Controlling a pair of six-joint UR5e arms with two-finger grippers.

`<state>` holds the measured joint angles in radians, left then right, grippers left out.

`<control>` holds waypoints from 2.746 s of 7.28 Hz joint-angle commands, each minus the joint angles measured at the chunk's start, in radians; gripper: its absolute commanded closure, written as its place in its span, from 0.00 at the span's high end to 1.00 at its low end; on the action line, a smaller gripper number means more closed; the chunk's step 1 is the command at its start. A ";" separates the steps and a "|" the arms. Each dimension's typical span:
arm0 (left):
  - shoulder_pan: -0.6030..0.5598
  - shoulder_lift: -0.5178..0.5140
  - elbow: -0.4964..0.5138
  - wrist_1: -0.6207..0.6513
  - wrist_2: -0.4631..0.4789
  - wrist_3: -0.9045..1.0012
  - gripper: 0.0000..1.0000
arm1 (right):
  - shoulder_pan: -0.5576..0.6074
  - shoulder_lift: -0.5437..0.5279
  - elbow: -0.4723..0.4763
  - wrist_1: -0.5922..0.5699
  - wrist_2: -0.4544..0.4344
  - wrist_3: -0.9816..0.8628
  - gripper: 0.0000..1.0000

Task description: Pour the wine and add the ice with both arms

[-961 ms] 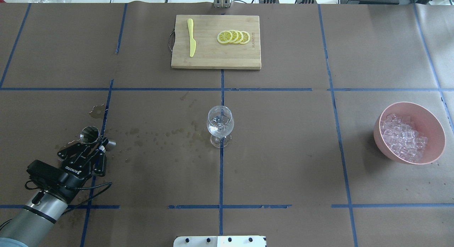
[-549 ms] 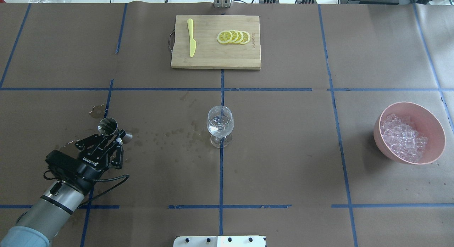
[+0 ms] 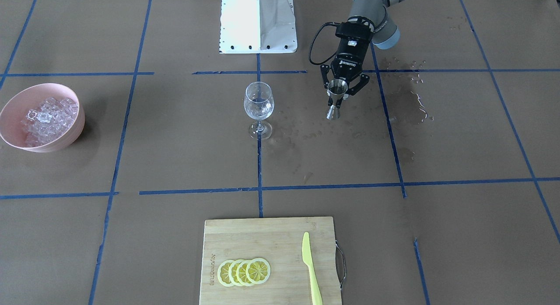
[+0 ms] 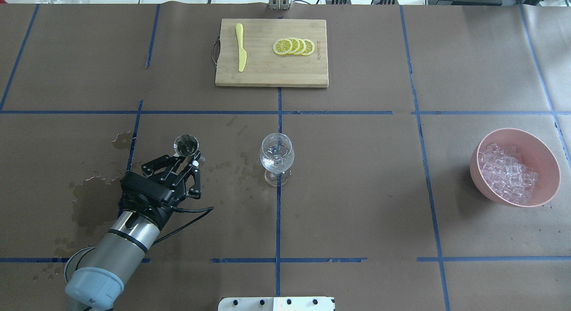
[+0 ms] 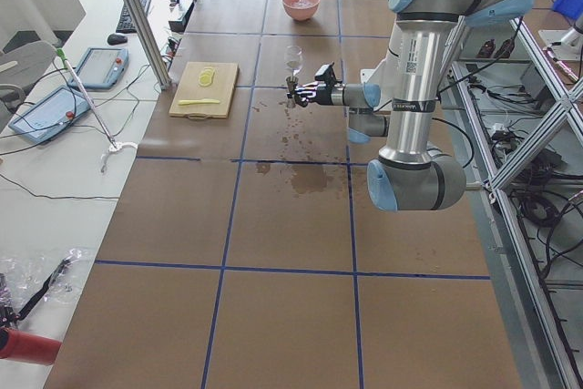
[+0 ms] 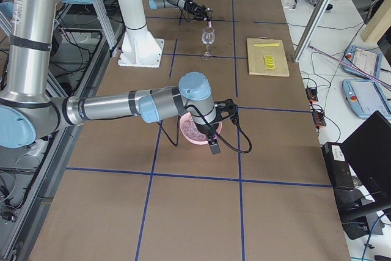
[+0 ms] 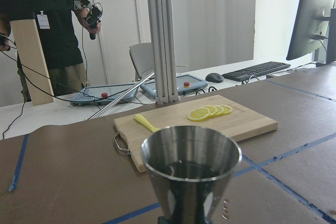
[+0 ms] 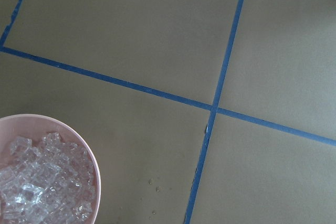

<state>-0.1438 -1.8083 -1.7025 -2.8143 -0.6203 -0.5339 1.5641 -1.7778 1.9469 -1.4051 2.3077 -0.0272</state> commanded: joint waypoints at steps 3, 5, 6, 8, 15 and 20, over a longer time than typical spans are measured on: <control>0.000 -0.097 -0.066 0.069 -0.056 0.097 0.00 | 0.016 -0.005 0.000 -0.002 -0.001 0.000 1.00; -0.003 -0.140 -0.078 0.102 -0.099 0.110 0.00 | 0.017 -0.008 -0.003 -0.002 -0.001 0.000 1.00; -0.017 -0.153 -0.078 0.122 -0.107 0.161 0.00 | 0.017 -0.008 -0.002 -0.002 -0.001 0.018 1.00; -0.043 -0.154 -0.075 0.160 -0.108 0.183 0.00 | 0.017 -0.009 0.000 0.000 -0.001 0.038 1.00; -0.037 -0.233 -0.054 0.334 0.030 0.541 0.00 | 0.022 -0.009 -0.002 0.000 -0.001 0.050 1.00; -0.034 -0.249 -0.042 0.334 0.072 0.799 0.00 | 0.027 -0.011 -0.003 -0.002 -0.001 0.055 1.00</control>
<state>-0.1781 -2.0552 -1.7457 -2.4805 -0.5650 0.1925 1.5899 -1.7886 1.9441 -1.4066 2.3070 0.0271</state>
